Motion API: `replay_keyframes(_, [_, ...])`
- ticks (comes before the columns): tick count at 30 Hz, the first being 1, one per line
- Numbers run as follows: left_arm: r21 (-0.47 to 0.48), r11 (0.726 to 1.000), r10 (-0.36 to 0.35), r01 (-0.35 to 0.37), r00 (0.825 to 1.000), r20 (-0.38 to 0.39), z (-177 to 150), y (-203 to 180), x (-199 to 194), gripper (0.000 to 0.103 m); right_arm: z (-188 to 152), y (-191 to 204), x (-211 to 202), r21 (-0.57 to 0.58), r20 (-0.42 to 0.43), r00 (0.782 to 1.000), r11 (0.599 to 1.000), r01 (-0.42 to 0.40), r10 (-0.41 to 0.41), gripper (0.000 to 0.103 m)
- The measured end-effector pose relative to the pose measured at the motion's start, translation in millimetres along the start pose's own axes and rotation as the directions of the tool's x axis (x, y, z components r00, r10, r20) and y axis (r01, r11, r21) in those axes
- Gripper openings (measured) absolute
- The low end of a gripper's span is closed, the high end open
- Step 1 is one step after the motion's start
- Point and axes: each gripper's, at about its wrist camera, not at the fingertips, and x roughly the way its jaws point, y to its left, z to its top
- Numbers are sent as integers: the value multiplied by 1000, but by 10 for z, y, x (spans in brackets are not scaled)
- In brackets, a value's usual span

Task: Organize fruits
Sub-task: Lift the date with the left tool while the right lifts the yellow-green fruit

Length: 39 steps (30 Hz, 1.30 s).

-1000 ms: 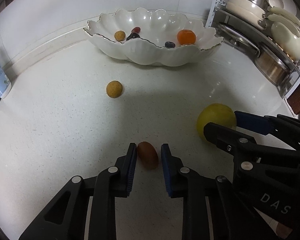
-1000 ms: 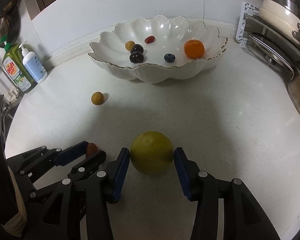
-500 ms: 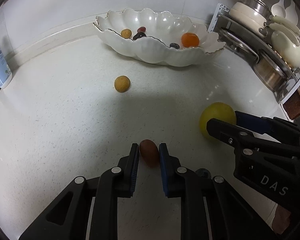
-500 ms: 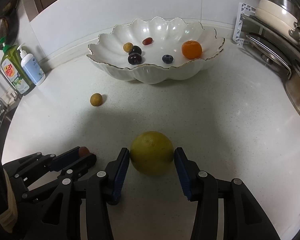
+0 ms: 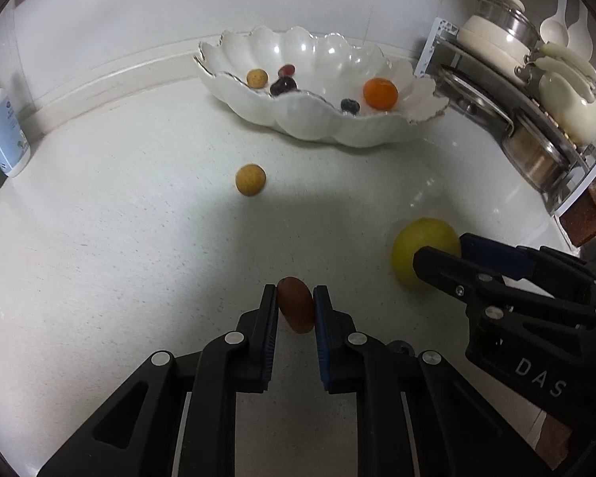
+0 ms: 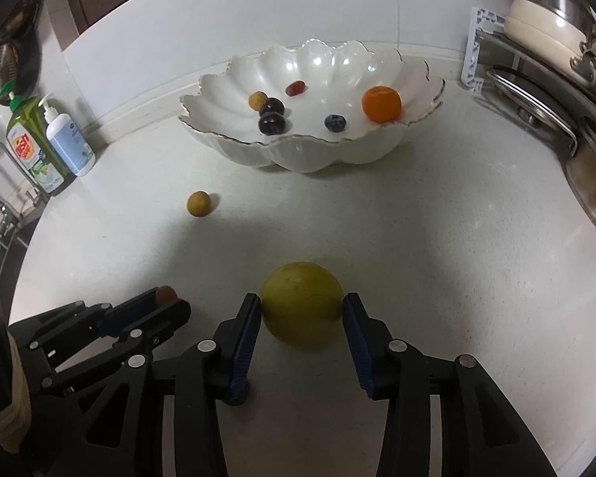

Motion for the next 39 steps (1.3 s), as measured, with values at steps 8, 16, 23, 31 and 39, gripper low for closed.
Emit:
replay_keyframes(8, [-19, 1000, 10, -9, 1000, 28, 8, 62, -147, 19, 22, 33, -49, 0, 26, 1000, 1000, 9, -9, 34])
replay_keyframes(16, [-35, 999, 16, -15, 999, 40, -32, 123, -200, 19, 45, -37, 39, 37, 5, 1000, 999, 19, -19, 43])
replay_keyframes(23, [-46, 999, 21, -19, 999, 41, -8, 149, -191, 19, 68, -23, 107, 17, -11, 1000, 999, 30, -30, 47])
replay_keyframes(31, [-48, 998, 30, -28, 999, 42, 41, 169, -170, 19, 106, -17, 192, 12, -28, 999, 999, 30, -29, 50])
replay_keyframes(39, [-48, 998, 39, -37, 998, 39, 78, 169, -136, 19, 101, -48, 344, 35, -78, 997, 999, 6, -3, 50])
